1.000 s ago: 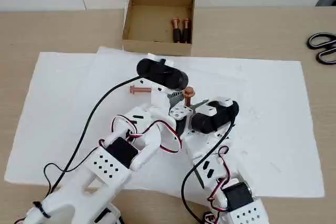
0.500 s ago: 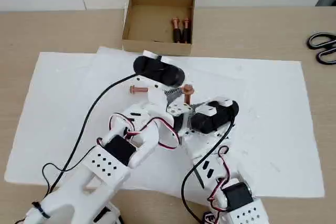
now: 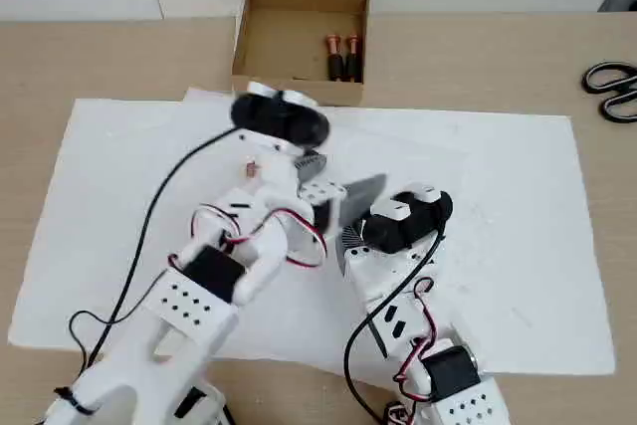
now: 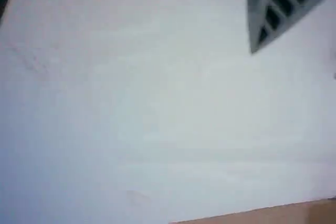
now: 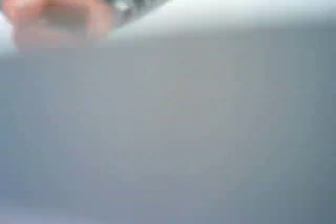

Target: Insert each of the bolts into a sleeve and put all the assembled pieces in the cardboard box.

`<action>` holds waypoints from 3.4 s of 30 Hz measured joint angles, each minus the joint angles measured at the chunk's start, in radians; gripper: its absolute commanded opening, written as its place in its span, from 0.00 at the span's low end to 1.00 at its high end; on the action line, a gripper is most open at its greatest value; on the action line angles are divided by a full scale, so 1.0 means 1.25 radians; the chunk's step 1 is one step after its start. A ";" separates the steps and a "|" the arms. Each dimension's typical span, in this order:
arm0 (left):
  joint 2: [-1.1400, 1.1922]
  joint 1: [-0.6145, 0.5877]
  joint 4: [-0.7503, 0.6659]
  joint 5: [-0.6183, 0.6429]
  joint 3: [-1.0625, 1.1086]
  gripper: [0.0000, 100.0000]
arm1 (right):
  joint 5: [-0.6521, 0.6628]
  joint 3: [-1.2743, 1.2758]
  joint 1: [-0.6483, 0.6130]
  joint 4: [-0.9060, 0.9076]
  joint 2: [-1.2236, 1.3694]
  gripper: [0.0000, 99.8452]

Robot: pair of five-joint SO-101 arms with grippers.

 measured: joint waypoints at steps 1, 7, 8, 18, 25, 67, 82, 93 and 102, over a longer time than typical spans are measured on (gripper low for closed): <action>0.000 -0.028 0.026 0.000 -0.020 0.29 | 0.000 0.000 0.001 0.000 0.000 0.00; 0.005 -0.281 0.244 0.002 -0.200 0.29 | 0.000 -0.005 0.020 0.025 -0.001 0.00; 0.005 -0.317 0.277 0.002 -0.225 0.29 | 0.000 -0.006 0.020 0.042 -0.001 0.00; 0.005 -0.493 0.482 -0.147 -0.303 0.29 | 0.125 -0.230 0.086 0.118 0.152 0.00; 0.005 -0.624 0.524 -0.155 -0.303 0.29 | 0.144 -0.556 0.108 0.164 0.508 0.00; 0.005 -0.692 0.573 -0.190 -0.293 0.29 | 0.146 -2.050 0.160 0.167 2.073 0.00; 0.004 -0.692 0.573 -0.190 -0.281 0.29 | 0.146 -2.267 0.160 0.136 2.290 0.01; 0.004 -0.692 0.573 -0.191 -0.281 0.29 | 0.147 -2.342 0.141 0.120 2.374 0.08; 0.004 -0.692 0.573 -0.191 -0.281 0.29 | 0.147 -2.346 0.131 0.115 2.374 0.28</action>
